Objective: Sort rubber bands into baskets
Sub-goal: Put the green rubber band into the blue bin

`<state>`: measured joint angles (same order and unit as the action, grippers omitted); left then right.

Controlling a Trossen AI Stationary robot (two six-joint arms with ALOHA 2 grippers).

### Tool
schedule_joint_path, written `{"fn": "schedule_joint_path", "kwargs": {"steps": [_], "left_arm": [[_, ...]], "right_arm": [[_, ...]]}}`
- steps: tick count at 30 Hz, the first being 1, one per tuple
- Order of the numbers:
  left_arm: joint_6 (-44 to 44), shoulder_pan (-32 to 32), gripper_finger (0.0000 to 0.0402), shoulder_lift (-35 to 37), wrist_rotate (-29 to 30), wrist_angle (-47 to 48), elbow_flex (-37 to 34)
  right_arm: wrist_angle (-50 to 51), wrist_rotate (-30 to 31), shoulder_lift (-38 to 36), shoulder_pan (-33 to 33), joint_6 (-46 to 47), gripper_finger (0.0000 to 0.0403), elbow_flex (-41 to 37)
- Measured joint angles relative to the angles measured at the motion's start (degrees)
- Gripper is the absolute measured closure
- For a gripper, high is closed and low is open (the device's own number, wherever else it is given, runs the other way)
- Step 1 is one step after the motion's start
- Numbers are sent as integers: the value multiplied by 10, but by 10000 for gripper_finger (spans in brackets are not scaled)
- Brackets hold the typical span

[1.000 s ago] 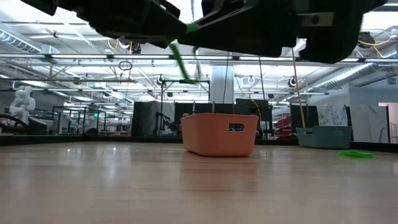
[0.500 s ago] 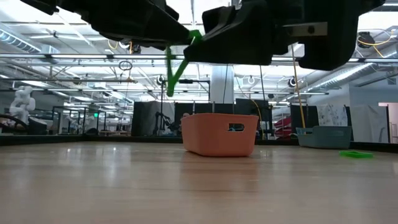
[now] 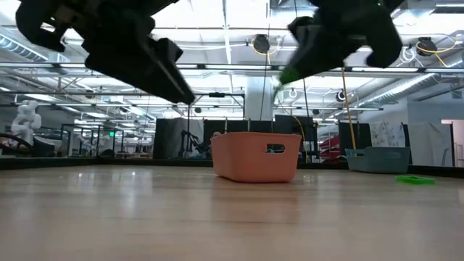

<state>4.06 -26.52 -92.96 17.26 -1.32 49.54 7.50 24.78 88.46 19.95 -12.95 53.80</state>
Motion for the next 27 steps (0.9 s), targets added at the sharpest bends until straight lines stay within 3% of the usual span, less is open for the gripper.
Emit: {"fn": "schedule_joint_path", "kwargs": {"steps": [5, 12, 15, 18, 27], "left_arm": [[1, 9, 233, 28, 9, 110, 0], [16, 52, 233, 50, 115, 224, -9], [31, 83, 233, 54, 140, 246, -16], [32, 112, 233, 53, 145, 239, -28], [21, 170, 233, 66, 143, 169, -83]], "right_arm": [[209, 38, -95, -39, 68, 402, 0], [443, 113, -191, -157, 187, 403, -9], [467, 147, -219, -237, 239, 403, -30], [468, 133, -231, -323, 244, 403, -57], [396, 36, -179, -537, 200, 402, -84]]}}
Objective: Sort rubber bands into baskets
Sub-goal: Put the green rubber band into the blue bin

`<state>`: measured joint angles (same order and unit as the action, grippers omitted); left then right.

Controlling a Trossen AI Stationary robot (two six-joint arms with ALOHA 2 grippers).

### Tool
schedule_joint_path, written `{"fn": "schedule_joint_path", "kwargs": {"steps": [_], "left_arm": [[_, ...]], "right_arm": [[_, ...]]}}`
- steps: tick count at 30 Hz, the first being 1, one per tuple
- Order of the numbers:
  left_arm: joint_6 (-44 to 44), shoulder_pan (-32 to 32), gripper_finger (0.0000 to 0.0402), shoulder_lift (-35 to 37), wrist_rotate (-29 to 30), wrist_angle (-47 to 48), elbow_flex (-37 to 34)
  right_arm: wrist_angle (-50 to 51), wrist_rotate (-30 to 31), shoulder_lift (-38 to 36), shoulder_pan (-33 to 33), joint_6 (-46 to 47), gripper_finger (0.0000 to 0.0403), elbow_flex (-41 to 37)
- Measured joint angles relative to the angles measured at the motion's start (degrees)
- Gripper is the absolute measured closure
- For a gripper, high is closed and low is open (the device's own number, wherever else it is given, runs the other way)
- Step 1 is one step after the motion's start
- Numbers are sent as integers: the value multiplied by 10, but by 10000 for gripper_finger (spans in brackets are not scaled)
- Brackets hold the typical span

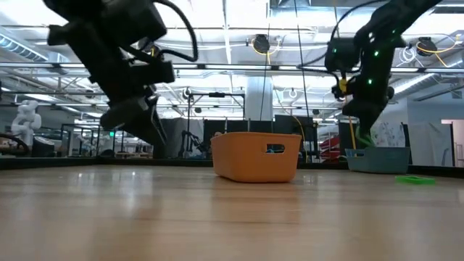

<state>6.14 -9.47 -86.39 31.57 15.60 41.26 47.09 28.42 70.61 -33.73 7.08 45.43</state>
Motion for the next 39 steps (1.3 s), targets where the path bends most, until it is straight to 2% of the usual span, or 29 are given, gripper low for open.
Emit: {"fn": "schedule_joint_path", "kwargs": {"steps": [7, 14, 26, 32, 39], "left_arm": [[25, -5, 233, 98, -1, -20, -67], [26, -20, 233, 174, -17, -81, -97], [20, -30, 233, 182, -18, -98, -97], [9, -30, 233, 182, -18, -113, -97], [9, -30, 233, 182, -18, -121, -97]], "right_arm": [[-6, -3, 63, -81, -57, 402, 0], [-8, 0, 105, -107, -52, 395, -1], [23, 35, 102, -109, -56, 306, 2], [81, -13, 100, -108, -43, 273, 52], [78, -182, 100, -83, -12, 271, 141]]}}
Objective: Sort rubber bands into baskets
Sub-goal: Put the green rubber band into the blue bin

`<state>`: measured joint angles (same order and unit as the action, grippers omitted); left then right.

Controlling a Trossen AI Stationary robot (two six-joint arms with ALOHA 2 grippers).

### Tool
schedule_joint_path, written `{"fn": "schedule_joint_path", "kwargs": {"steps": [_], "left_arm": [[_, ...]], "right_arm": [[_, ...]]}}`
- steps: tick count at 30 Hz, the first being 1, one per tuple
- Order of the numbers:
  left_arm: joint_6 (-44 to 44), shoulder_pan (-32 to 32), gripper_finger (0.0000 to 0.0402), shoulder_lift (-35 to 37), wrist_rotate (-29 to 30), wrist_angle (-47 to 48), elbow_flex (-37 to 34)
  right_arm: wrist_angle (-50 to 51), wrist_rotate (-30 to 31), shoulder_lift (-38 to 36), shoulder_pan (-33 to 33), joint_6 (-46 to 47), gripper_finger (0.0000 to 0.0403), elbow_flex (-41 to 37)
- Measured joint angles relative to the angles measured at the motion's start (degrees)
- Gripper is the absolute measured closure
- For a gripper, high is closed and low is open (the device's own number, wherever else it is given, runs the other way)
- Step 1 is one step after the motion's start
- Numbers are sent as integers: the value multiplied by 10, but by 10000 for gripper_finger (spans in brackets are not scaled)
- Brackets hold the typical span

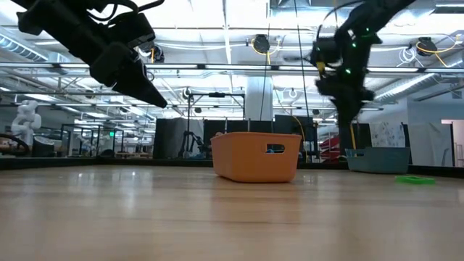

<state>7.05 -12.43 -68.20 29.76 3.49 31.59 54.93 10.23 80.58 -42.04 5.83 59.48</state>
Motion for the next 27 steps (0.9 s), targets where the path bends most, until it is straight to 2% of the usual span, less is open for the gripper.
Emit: {"fn": "schedule_joint_path", "kwargs": {"steps": [3, 7, 16, 20, 27], "left_arm": [[0, 0, 233, 0, 0, -2, 0], [0, 0, 233, 0, 0, -2, 0], [0, 0, 233, 0, 0, 0, 0], [0, 0, 233, 0, 0, 0, 0], [-5, 0, 233, 0, 0, 0, 0]], "right_arm": [[-81, -64, 0, 26, 9, 271, 9], [-240, -132, 12, 67, -36, 271, -8], [-455, -136, 164, 132, -153, 271, -9], [-501, -134, 223, 138, -192, 271, 13], [-503, -130, 309, 126, -202, 271, 84]]}}
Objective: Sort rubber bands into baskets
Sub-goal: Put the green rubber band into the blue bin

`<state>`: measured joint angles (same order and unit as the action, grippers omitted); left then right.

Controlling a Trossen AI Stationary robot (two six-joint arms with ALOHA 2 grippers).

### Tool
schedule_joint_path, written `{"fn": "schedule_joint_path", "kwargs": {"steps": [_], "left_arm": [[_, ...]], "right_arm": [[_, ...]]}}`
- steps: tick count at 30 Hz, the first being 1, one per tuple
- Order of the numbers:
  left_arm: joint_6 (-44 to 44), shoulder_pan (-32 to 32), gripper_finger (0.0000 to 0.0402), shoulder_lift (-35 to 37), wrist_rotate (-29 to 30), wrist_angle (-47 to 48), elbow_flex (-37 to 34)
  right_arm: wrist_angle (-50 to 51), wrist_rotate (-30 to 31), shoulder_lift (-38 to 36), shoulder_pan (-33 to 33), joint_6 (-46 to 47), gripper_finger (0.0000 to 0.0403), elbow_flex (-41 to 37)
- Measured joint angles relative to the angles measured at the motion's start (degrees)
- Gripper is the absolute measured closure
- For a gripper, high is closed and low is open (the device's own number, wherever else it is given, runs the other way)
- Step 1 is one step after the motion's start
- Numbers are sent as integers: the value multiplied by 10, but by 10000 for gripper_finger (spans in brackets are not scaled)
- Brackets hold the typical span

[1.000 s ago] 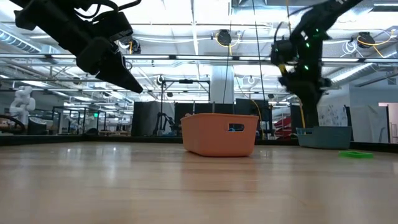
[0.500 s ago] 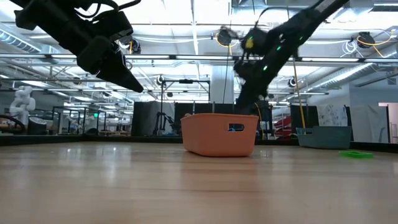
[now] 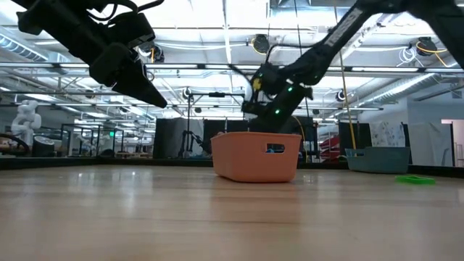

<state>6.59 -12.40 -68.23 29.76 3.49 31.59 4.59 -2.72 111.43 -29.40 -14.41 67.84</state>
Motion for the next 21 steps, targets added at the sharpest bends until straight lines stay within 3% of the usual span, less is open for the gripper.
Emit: {"fn": "schedule_joint_path", "kwargs": {"steps": [8, 11, 15, 18, 21], "left_arm": [[0, 0, 233, 0, 0, 0, 0], [-10, 0, 233, 0, 0, -1, 0], [-15, 1, 233, 0, 0, 0, 0], [-25, 1, 233, 0, 0, -1, 0], [-27, 1, 233, 0, 1, -1, 0]], "right_arm": [[53, 0, 90, -12, -4, 271, 85], [89, 50, 106, -11, -17, 271, 115], [126, 65, 117, -12, -17, 279, 136], [137, 61, 118, -17, -29, 313, 136], [148, 53, 118, -21, -46, 376, 136]]}}
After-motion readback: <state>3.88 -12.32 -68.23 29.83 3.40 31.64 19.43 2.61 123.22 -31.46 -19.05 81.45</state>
